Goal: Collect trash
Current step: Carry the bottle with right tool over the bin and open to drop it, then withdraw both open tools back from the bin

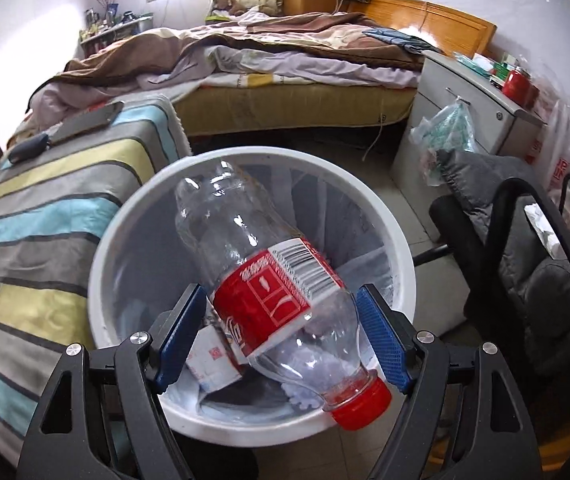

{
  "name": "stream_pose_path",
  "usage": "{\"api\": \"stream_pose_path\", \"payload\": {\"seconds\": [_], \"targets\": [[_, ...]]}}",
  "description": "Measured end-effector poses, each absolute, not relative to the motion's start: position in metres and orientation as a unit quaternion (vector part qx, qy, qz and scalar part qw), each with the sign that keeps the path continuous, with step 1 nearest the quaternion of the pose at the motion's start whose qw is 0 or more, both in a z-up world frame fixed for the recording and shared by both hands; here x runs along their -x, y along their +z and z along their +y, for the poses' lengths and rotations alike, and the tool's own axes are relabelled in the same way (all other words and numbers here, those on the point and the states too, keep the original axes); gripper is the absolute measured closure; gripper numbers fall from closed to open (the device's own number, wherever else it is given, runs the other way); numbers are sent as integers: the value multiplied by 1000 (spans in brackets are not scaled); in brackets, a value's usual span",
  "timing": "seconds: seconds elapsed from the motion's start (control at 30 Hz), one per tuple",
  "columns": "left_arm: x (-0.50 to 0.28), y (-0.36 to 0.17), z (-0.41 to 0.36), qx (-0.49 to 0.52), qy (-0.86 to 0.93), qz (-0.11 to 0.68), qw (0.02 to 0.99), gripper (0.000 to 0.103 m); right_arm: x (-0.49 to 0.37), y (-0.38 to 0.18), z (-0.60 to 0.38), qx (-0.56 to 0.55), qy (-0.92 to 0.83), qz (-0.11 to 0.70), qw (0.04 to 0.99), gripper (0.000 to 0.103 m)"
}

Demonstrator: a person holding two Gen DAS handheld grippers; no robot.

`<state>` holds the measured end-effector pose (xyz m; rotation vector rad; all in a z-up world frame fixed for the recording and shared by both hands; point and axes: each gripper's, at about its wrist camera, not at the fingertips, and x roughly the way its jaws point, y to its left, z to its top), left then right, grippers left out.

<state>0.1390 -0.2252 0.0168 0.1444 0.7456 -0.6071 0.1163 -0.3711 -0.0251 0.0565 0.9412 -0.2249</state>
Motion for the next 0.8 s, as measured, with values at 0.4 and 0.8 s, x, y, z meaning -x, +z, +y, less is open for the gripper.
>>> {"api": "stream_pose_path", "payload": {"seconds": [0.4, 0.8], "targets": [[-131, 13, -226, -70, -292, 360, 883, 48, -98, -14, -373, -40, -110, 423, 899, 25], [-101, 11, -218, -78, -268, 339, 898, 48, -52, 6, -350, -59, -135, 349, 925, 25]]}}
